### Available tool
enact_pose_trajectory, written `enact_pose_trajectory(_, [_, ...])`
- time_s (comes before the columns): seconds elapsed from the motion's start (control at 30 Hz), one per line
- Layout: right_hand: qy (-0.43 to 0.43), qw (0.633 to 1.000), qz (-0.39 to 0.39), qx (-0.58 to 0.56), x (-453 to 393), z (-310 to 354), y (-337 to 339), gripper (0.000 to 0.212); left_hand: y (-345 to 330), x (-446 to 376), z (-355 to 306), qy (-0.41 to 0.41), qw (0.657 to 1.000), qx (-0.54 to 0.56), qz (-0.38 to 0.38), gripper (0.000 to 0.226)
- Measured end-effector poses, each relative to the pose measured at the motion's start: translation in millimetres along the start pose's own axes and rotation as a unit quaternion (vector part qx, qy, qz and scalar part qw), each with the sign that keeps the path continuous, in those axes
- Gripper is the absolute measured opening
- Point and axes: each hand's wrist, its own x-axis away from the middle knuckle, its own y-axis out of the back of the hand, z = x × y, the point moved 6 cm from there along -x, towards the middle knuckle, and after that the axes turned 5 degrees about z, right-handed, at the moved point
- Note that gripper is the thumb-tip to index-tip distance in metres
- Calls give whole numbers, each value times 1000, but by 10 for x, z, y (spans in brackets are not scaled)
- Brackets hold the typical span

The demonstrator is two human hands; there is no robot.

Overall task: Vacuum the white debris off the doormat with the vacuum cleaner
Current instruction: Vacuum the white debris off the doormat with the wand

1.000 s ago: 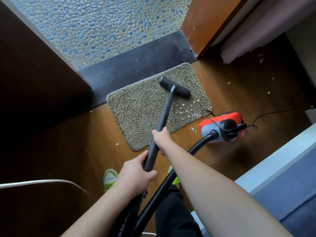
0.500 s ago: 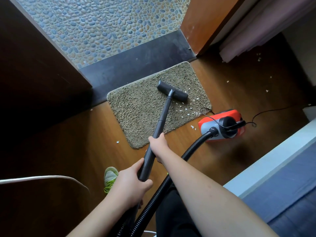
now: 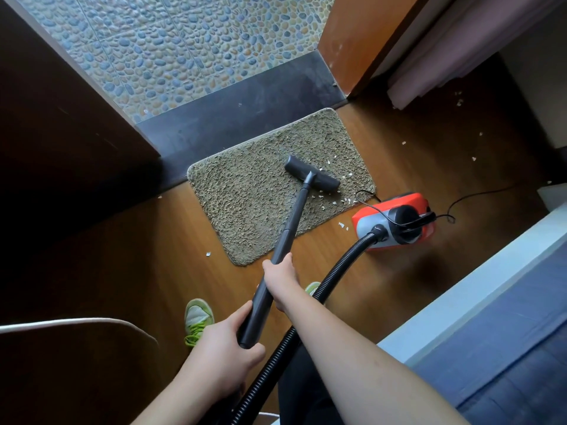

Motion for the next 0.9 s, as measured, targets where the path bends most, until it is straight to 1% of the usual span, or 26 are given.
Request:
enact_pose_trajectory(0.2, [-28,999,2,-15,10,-221,-81,76,-31,55,79,7,1000,-16,26,77])
enact_pose_trajectory(0.33, [-35,999,1,-31,17,-244,-114,75,3,49,115,14,999,-19,39,77])
enact_pose_trajectory(0.47, [-38,998,-2,-44,33,-246,-136,74,66,45,154,11,998,-44,41,78])
enact_pose_trajectory(0.67, [-44,996,-14,-71,46,-254,-253,76,126,6,263,2,995,-70,65,80])
enact_pose_trajectory(0.8, [-49,995,-22,-80,78,-243,-329,73,224,-33,345,-2,993,-109,54,80])
enact_pose_trajectory(0.9, [-46,994,-33,-90,89,-228,-447,70,297,-51,448,-9,992,-114,53,79])
